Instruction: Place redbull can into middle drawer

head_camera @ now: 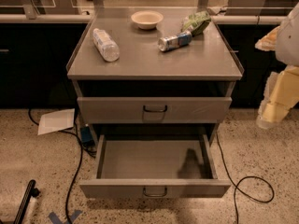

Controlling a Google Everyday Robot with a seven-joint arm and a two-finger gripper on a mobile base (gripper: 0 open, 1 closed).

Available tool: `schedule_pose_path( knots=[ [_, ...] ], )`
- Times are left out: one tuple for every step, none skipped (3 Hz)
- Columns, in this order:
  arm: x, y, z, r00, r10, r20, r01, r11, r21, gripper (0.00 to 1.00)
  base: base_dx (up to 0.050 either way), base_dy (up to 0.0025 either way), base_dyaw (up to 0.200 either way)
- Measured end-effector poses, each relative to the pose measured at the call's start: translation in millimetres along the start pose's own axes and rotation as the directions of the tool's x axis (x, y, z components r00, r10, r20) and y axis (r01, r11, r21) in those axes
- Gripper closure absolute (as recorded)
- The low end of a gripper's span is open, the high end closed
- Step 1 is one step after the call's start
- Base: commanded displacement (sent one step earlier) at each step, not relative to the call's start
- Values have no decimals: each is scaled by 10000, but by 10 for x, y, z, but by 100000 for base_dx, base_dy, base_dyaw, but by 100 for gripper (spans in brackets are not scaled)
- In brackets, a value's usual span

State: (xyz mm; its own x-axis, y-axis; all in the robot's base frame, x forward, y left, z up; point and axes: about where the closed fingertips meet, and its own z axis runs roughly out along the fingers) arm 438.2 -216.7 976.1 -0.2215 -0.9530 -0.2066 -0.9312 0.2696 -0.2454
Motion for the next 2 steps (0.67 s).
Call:
schedule_pose_path(
  knots=[
    [-2, -4, -3, 10000, -10, 6, 10, 10000, 19, 0, 0, 0, 0],
    [14, -294, 106, 9985, -509, 189, 509, 9987, -11, 0, 0, 0, 0]
  ],
)
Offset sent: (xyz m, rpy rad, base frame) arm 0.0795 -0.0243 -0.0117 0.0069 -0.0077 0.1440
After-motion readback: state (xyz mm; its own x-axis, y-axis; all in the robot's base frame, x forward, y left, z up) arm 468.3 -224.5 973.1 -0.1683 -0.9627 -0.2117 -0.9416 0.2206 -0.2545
